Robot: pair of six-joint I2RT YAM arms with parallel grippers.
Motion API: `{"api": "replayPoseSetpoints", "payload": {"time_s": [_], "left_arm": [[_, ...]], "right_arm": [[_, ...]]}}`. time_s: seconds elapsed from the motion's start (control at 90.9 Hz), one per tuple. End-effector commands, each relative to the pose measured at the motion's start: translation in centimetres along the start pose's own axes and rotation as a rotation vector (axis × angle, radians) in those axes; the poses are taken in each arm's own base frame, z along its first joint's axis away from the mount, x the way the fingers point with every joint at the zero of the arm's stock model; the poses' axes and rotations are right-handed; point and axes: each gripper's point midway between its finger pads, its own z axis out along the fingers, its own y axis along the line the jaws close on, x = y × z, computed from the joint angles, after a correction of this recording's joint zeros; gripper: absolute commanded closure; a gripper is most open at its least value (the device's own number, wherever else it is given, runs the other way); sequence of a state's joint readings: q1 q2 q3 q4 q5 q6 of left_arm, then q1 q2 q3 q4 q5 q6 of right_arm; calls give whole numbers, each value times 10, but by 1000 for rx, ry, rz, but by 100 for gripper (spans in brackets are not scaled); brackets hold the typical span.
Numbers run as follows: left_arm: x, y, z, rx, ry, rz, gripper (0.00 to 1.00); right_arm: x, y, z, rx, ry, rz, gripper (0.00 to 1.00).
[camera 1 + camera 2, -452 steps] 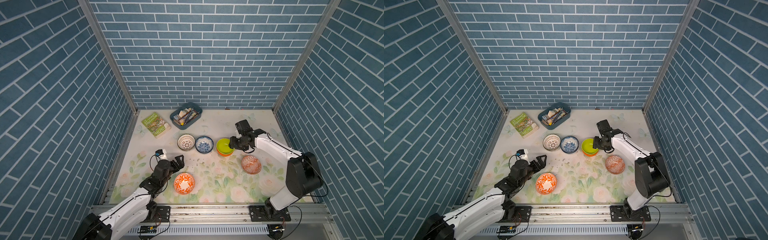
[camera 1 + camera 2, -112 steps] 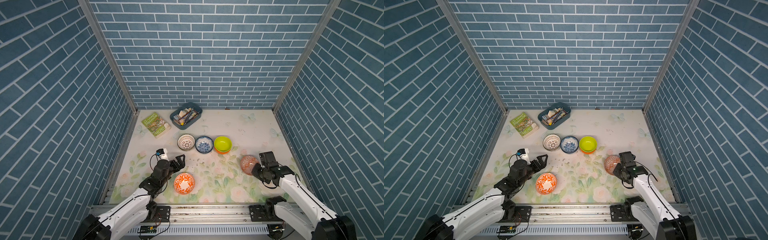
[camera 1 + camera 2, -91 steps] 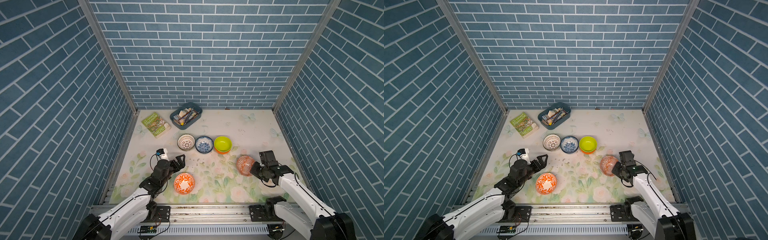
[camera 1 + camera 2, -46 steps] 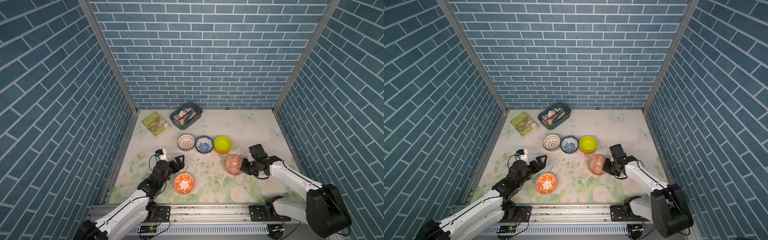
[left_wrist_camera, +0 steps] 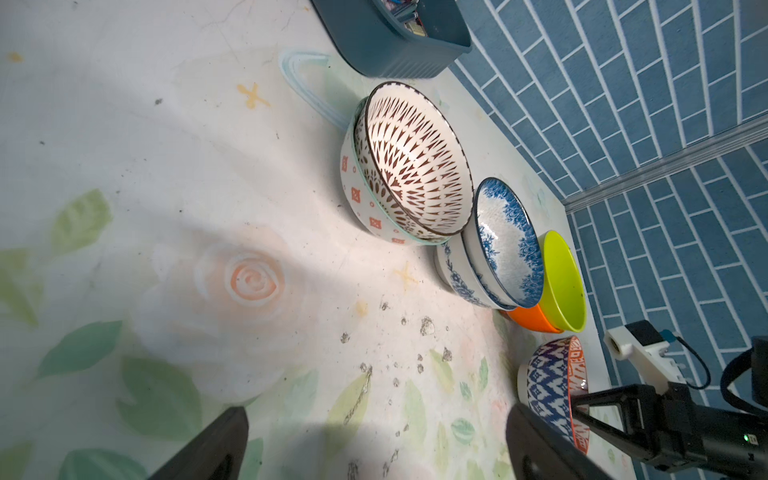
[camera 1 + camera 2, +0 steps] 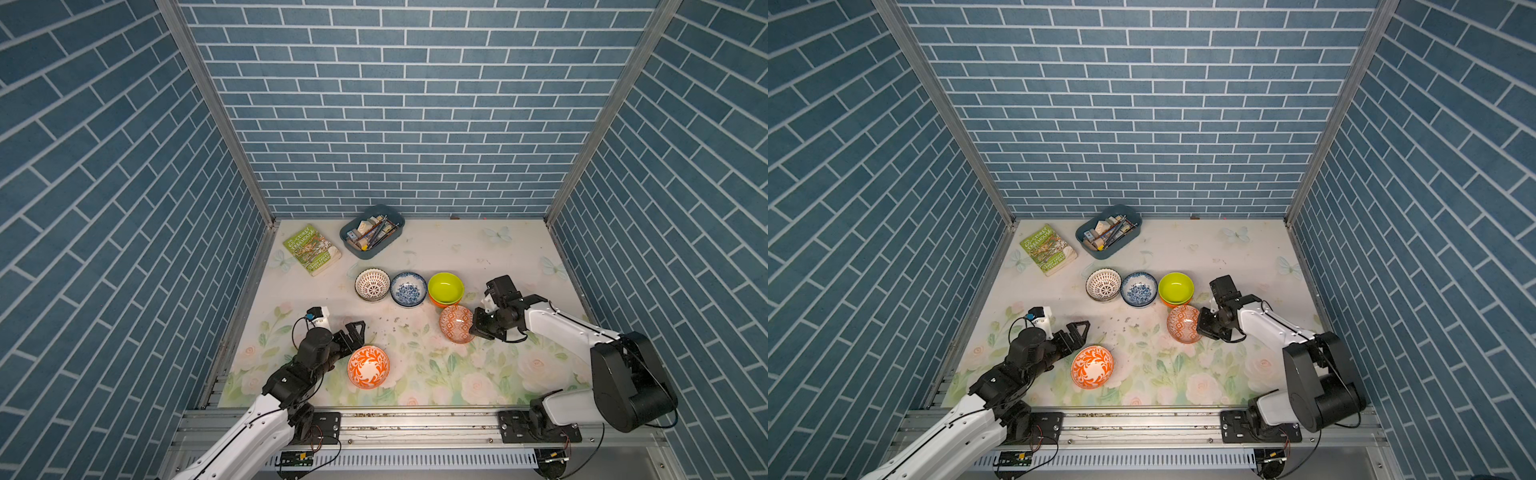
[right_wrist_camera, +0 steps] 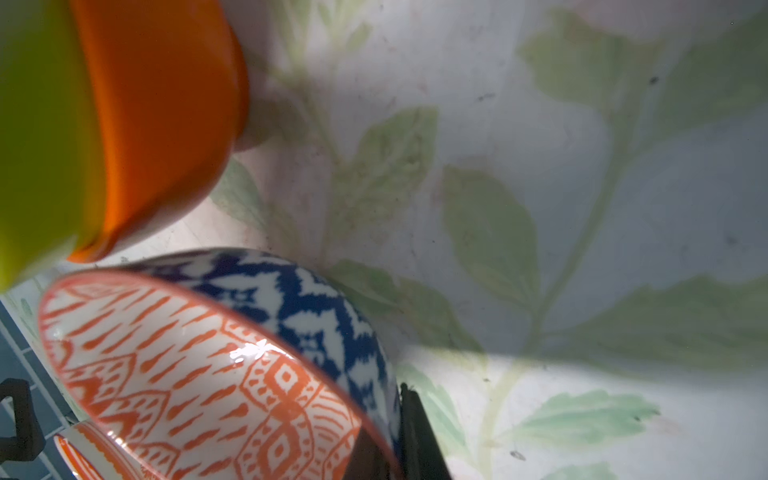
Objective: Stack the bowls
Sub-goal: Move the bowl to the center of the board.
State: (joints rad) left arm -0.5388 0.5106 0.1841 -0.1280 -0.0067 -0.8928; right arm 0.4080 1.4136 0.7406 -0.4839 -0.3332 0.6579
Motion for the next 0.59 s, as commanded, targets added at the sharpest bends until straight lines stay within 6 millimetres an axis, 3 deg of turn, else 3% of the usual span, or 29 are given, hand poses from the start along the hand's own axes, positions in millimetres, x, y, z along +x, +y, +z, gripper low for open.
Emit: {"api": "replayPoseSetpoints", "payload": {"time_s": [0.0,0.132,0.275,0.407,0.583], "left_arm": [[4,4,-8,-38,43,15,0],[13,12,-9,-72,89,27,0],[29,19,-3,-90,162,37,4],[36,24,-1,-113,199,50,6],[38,22,-1,-107,213,53,8]], "right_arm": [[2,9,-5,-6,21,-50,75],[0,13,-14,-2,-6,-59,51],[-1,17,-24,-8,-43,-59,45],[2,15,-21,-17,-43,-55,47],[10,14,-16,-38,-23,-52,59]]}}
